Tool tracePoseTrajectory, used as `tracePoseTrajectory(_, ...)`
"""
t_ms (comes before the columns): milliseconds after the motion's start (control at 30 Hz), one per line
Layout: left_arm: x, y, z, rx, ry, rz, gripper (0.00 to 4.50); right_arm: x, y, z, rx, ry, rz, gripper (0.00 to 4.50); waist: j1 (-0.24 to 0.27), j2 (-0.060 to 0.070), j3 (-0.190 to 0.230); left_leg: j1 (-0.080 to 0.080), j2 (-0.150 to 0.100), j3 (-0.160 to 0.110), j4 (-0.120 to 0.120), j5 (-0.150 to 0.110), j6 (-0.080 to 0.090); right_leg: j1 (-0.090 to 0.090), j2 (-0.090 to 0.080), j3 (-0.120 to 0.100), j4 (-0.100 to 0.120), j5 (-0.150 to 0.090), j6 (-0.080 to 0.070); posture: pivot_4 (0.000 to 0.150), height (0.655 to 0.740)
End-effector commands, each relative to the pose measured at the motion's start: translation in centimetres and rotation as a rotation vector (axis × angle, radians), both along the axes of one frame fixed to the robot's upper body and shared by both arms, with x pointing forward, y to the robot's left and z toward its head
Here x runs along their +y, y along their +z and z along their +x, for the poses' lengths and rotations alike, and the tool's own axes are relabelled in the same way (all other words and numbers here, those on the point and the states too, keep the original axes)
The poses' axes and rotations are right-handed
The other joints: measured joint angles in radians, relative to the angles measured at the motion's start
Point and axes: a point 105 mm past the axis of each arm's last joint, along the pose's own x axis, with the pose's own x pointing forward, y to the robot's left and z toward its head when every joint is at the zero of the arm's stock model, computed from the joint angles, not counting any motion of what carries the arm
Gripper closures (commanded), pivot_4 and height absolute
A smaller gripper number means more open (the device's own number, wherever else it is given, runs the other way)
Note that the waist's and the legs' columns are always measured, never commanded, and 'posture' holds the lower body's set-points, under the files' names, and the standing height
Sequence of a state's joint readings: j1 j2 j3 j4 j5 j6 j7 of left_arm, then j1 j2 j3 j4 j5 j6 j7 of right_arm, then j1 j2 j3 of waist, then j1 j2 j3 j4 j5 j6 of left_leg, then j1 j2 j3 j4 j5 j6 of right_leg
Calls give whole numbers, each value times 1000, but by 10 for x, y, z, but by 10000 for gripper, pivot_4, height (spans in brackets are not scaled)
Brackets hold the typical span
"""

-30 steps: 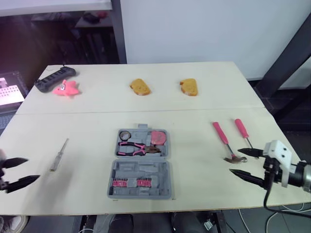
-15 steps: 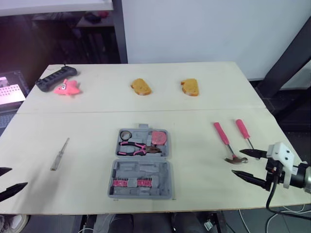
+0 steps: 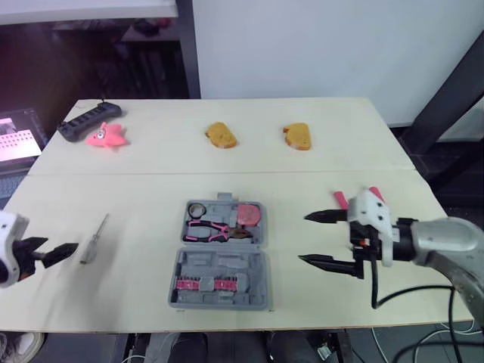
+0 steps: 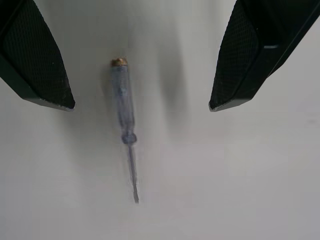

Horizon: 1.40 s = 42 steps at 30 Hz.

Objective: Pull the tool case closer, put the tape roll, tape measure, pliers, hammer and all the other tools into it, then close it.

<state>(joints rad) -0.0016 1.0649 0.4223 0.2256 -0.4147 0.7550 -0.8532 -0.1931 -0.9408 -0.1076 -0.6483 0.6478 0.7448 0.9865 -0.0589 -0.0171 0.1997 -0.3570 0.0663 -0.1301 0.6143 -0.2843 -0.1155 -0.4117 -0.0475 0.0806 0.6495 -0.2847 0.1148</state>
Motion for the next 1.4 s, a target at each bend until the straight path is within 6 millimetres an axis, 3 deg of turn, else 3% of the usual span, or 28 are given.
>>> tracePoseTrajectory(33,-10,5,4,146,-27,41,201,17,10,-4,-15,52,4,808,-1,1,0,0,0,0,0,0,0,0,0,0,0,-1,-1,1500,7400)
tracePoseTrajectory(200,-26,2,16,278,-38,2,201,30,10,-4,-16,74,7,808,-1,1,0,-2,0,0,-2,0,0,-3,0,0,1,0,1,1500,7400)
tracePoseTrajectory(300,-20,-9,22,312,-54,67,201,35,7,-6,-14,77,6,808,-8,1,0,-4,0,0,-2,0,0,-5,1,0,2,1,2,1500,7400)
tracePoseTrajectory(633,-25,-37,55,275,-65,68,201,42,0,-11,-16,50,5,808,1,1,0,-14,0,-1,3,1,-1,-14,1,-1,6,1,2,1500,7400)
tracePoseTrajectory(933,-23,-58,46,296,-30,15,201,39,2,-10,-24,40,-21,808,6,3,-2,-10,0,-1,4,1,-1,-14,1,0,14,1,1,1500,7400)
tracePoseTrajectory(1333,-39,-75,45,236,-37,-21,201,37,1,-10,-16,54,-45,808,11,15,-8,-8,-1,-1,4,1,-1,-13,1,0,14,1,1,1500,7400)
tracePoseTrajectory(1400,-40,-76,45,226,-30,-25,5253,38,2,-9,-18,56,-47,0,13,15,-8,-7,-1,-1,4,1,-1,-12,1,0,14,1,1,1500,7400)
